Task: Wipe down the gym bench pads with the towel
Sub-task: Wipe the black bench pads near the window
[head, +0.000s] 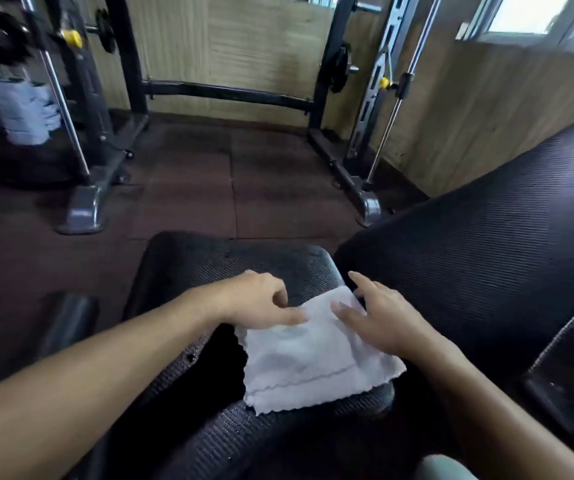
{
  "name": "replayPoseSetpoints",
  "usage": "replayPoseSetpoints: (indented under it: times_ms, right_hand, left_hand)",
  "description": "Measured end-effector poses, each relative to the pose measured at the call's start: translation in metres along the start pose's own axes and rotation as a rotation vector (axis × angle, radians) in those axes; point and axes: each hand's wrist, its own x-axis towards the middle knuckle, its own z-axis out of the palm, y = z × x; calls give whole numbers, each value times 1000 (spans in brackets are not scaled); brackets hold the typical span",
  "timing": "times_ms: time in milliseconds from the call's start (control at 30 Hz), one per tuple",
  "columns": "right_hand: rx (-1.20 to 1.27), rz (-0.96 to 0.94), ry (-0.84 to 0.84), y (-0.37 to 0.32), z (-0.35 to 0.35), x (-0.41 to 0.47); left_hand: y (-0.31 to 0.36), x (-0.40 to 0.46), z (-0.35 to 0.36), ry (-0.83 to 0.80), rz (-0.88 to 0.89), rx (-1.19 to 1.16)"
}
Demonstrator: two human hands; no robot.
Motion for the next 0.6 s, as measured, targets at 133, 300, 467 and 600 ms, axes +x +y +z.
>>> replayPoseSetpoints:
  times_ms: [133, 300, 467, 600]
  right_hand:
    - [103, -21, -46, -4, -2, 14]
    - [552, -133, 97, 6, -7, 8]
    - [740, -216, 375, -1, -20, 1]
    - [823, -259, 435, -13, -38, 1]
  left_hand:
    - [9, 2, 1, -69, -48, 39]
    - [1, 2, -5, -8, 69, -288]
    - [-6, -2, -20, 214, 158, -487]
    - [-11, -13, -40, 182, 145, -613]
